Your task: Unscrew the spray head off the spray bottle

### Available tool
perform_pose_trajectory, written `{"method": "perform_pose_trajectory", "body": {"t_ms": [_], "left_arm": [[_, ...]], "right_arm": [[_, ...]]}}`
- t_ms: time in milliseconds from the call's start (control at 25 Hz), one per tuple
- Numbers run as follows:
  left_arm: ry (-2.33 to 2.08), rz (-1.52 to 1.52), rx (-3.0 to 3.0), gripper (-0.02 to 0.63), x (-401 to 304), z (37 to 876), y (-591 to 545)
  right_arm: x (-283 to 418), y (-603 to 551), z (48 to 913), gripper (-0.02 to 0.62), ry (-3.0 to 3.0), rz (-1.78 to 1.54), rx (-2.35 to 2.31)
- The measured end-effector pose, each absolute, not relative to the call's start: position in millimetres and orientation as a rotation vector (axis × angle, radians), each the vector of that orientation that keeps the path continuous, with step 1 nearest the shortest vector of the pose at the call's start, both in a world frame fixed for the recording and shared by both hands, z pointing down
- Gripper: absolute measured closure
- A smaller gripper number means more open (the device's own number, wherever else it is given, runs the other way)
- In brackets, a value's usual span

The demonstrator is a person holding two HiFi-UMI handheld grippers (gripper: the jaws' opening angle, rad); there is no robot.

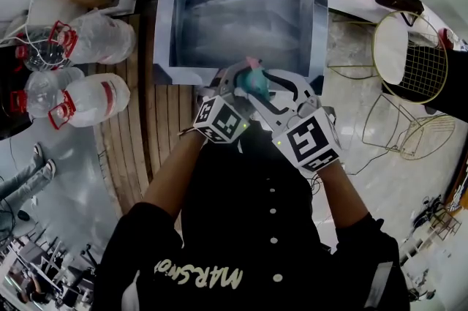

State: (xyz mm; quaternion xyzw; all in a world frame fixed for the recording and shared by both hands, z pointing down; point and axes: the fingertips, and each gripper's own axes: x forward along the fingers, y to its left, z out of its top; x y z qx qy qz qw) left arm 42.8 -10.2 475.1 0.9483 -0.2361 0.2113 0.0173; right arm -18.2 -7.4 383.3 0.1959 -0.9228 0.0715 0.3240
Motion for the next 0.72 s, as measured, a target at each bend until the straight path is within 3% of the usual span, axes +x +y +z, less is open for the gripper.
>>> {"method": "perform_pose_trajectory", "body": {"t_ms": [720], "left_arm": [[-0.705, 0.643, 2.962, 0.236, 43.9, 474.2, -11.2]], "right_arm": [[-17.2, -7.1, 384.2, 0.399, -2.383, 0.052, 0.376]]}}
